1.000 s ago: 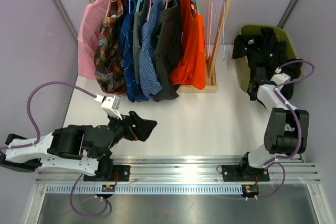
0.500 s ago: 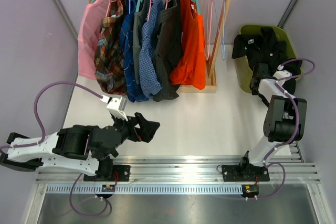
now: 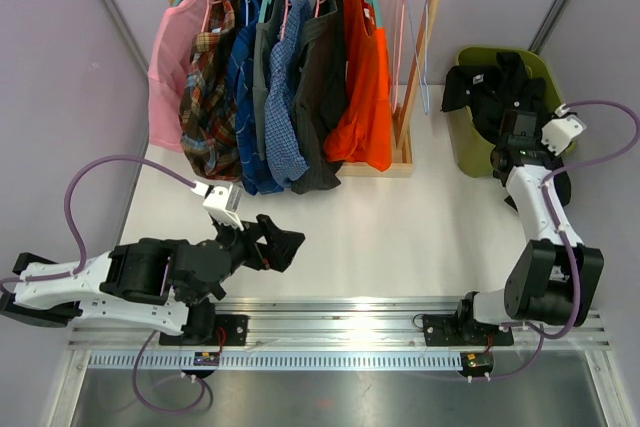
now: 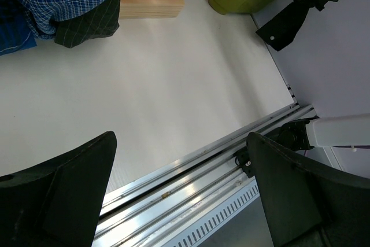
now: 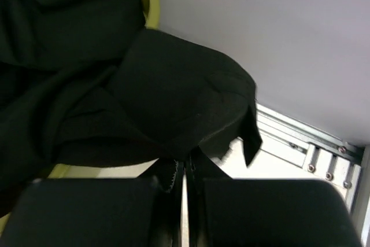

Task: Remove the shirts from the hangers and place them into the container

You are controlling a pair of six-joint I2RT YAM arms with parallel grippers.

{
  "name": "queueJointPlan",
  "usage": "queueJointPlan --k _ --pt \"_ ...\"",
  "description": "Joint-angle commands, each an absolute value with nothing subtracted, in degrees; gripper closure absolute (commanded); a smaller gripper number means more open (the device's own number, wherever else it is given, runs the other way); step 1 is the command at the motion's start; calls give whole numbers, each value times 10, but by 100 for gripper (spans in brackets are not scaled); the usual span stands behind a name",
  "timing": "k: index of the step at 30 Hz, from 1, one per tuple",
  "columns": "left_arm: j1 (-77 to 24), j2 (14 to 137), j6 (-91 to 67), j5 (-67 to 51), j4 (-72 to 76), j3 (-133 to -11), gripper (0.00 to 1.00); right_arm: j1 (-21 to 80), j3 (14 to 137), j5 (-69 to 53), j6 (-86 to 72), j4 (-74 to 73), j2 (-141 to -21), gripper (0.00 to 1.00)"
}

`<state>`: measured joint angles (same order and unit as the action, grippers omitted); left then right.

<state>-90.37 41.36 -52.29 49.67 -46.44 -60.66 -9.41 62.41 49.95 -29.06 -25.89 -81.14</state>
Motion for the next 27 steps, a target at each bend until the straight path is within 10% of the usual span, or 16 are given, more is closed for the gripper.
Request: queueJointPlan --k 1,14,22,27 --pt "-903 407 -521 513 -432 -606 1 -95 641 486 -257 -198 -752 100" --pt "-903 365 -564 534 -453 -595 1 -96 1017 337 -211 -139 -969 100" --pt "-904 338 -583 562 -475 -592 1 -96 1464 261 -195 -398 -1300 100" --pt "-904 337 -596 575 -496 -600 1 -96 1452 224 -233 -443 -1396 100"
